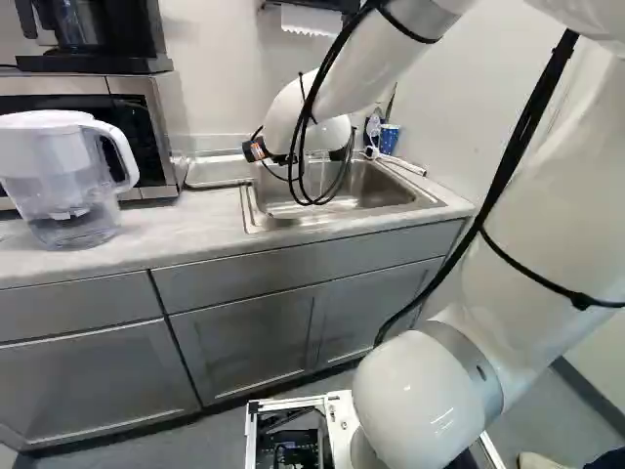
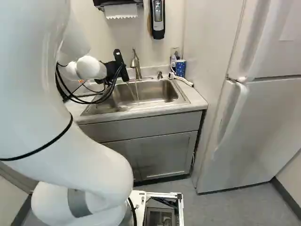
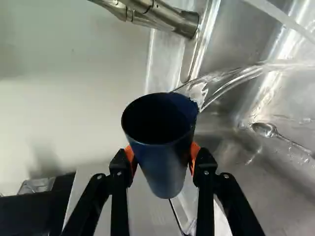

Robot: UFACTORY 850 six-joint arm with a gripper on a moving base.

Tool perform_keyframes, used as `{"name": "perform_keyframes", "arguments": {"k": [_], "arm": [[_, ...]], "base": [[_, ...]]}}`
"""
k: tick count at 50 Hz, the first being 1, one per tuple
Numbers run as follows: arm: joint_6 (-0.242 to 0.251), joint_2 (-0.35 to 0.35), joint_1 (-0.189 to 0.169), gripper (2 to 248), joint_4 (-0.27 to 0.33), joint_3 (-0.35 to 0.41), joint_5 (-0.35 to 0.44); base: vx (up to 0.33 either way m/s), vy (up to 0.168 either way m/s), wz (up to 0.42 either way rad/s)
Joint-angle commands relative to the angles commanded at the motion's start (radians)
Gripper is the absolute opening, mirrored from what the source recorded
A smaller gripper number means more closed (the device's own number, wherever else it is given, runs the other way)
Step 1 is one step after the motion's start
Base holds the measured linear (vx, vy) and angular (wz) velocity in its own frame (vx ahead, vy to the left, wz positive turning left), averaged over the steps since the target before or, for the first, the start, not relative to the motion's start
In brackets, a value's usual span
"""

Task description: Rinse the cup and place it in the tray

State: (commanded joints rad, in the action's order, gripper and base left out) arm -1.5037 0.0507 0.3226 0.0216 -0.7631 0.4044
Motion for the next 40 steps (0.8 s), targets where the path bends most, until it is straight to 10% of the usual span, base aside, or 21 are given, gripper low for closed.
{"name": "perform_keyframes", "arguments": {"k": [40], "arm": [[-0.42, 0.0, 0.0, 124, 0.0, 0.0, 0.0]], "base": [[0.0, 0.0, 0.0]]}}
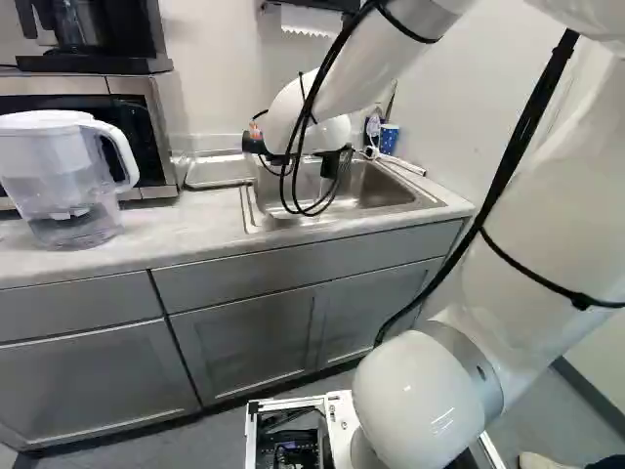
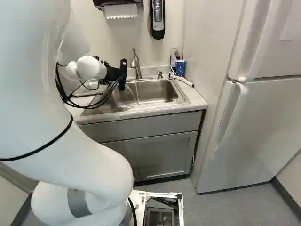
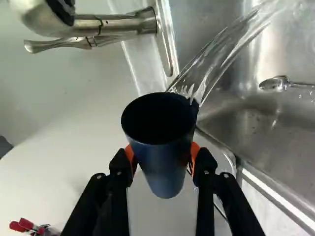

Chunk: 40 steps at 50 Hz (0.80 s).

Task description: Rinse the cup and place it in the tray

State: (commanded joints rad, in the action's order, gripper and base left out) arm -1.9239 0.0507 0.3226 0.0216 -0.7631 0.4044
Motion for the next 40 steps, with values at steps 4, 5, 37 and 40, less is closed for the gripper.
{"name": "perform_keyframes", "arguments": {"k": [4, 5, 37, 40], "arm": [[-0.042, 0.0, 0.0, 124, 0.0, 0.0, 0.0], [-0.055, 0.0, 0.0, 124, 0.0, 0.0, 0.0], [-0.222, 0.0, 0.0, 124, 0.0, 0.0, 0.0], [-0.222, 0.0, 0.0, 124, 0.0, 0.0, 0.0]], "base": [[0.0, 0.0, 0.0], [0.0, 0.0, 0.0], [0.0, 0.0, 0.0], [0.0, 0.0, 0.0]]}}
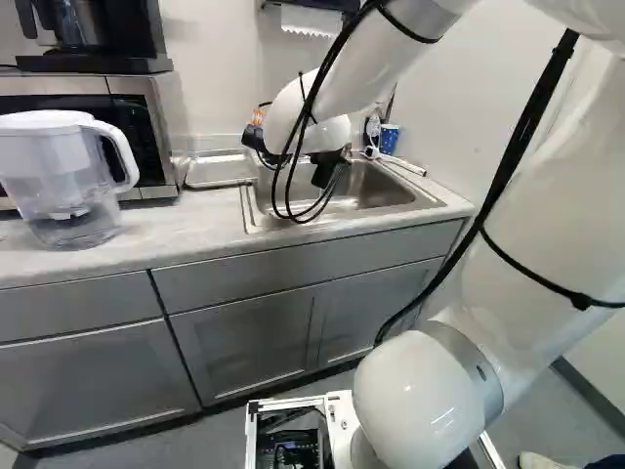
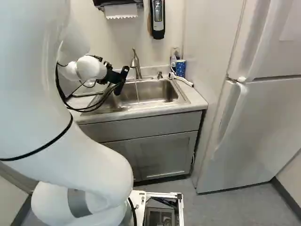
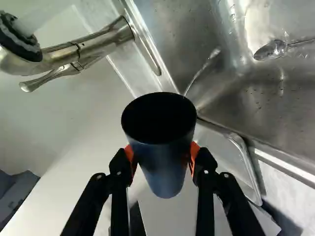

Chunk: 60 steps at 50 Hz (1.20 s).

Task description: Rinse the cup and place it in the tray

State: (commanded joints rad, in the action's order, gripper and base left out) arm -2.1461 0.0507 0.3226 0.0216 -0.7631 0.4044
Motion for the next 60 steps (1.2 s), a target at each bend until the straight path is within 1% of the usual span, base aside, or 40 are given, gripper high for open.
{"name": "perform_keyframes", "arguments": {"k": [40, 43, 47, 60], "arm": [[0.002, 0.0, 0.0, 124, 0.0, 0.0, 0.0], [0.017, 0.0, 0.0, 124, 0.0, 0.0, 0.0], [0.049, 0.0, 0.0, 124, 0.0, 0.0, 0.0], [0.18, 0.0, 0.0, 124, 0.0, 0.0, 0.0]], "base": [[0.0, 0.0, 0.0], [0.0, 0.0, 0.0], [0.0, 0.0, 0.0], [0.0, 0.0, 0.0]]}}
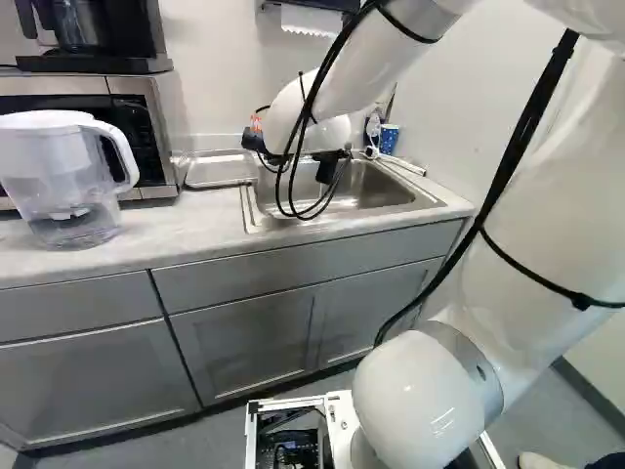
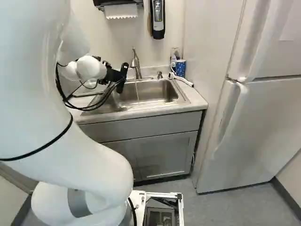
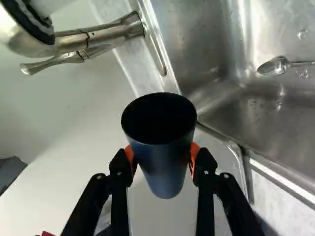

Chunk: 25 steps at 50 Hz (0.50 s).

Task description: Rinse the cup and place it in the tray

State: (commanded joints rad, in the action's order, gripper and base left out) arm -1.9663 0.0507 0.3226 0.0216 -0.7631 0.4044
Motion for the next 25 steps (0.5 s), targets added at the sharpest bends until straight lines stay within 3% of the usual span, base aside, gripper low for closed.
{"name": "perform_keyframes", "arguments": {"k": [25], "arm": [[0.262, 0.0, 0.0, 124, 0.0, 0.0, 0.0]], "base": [[0.0, 0.0, 0.0]]}}
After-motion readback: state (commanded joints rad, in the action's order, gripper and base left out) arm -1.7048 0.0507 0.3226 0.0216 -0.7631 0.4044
